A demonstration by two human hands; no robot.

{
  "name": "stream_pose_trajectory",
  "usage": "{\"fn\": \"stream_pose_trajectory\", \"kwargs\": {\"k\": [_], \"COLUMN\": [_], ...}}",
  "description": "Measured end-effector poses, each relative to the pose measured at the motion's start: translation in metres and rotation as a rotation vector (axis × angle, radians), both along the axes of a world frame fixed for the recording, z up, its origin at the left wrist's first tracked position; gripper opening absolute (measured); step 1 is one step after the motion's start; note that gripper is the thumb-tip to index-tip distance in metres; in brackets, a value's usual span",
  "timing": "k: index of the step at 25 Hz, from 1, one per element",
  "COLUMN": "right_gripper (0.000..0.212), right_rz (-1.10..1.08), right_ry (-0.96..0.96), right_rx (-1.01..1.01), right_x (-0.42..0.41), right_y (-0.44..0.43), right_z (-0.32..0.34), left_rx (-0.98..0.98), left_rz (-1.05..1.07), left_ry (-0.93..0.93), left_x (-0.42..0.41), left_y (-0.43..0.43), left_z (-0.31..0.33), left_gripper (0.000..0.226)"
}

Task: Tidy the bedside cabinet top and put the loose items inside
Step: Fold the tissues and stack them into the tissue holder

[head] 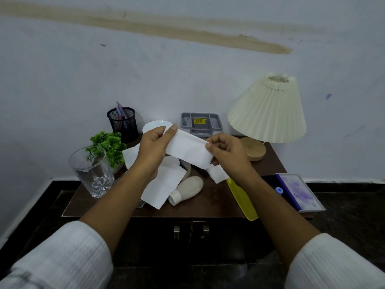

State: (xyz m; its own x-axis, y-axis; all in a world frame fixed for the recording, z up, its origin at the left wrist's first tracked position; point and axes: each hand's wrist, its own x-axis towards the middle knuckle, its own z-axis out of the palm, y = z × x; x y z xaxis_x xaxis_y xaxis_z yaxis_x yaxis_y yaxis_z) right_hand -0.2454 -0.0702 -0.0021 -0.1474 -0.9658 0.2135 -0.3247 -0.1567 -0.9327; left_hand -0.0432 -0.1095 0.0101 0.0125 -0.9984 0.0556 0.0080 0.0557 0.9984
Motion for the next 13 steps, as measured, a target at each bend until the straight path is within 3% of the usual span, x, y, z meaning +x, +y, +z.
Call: {"fn": "stream_pose_trajectory", "kwargs": {"k": [3, 5, 7, 13], "right_gripper": [0.015, 0.022, 0.015, 0.014], "right_rz": [0.023, 0.08, 0.135, 0.139], "right_ry": [0.084, 0.155, 0.172, 0.127], "right_rx": [-0.024, -0.049, -0.044, 0.028], "right_x": [0.001, 0.009, 0.016, 0.007], "right_y": [-0.005, -0.007, -0.012, -0.026], "right_z": [-0.003, -0.001, 0.001, -0.01], "left_rx": [-0.09, -0.15, -0.166, -0.1], "left_rz": [-0.072, -0.176, -0.225, -0.08], "left_ry": [-0.069, -0.165, -0.204, -0.037], "left_x": [-0.002, -0.008, -0.013, -0.005], "left_y": [-0.002, 0.0, -0.002, -0.02], "left_z": [-0.005, -0.006, -0.005, -0.006], "left_gripper": [0.041, 0.033, 0.021, 0.02]}}
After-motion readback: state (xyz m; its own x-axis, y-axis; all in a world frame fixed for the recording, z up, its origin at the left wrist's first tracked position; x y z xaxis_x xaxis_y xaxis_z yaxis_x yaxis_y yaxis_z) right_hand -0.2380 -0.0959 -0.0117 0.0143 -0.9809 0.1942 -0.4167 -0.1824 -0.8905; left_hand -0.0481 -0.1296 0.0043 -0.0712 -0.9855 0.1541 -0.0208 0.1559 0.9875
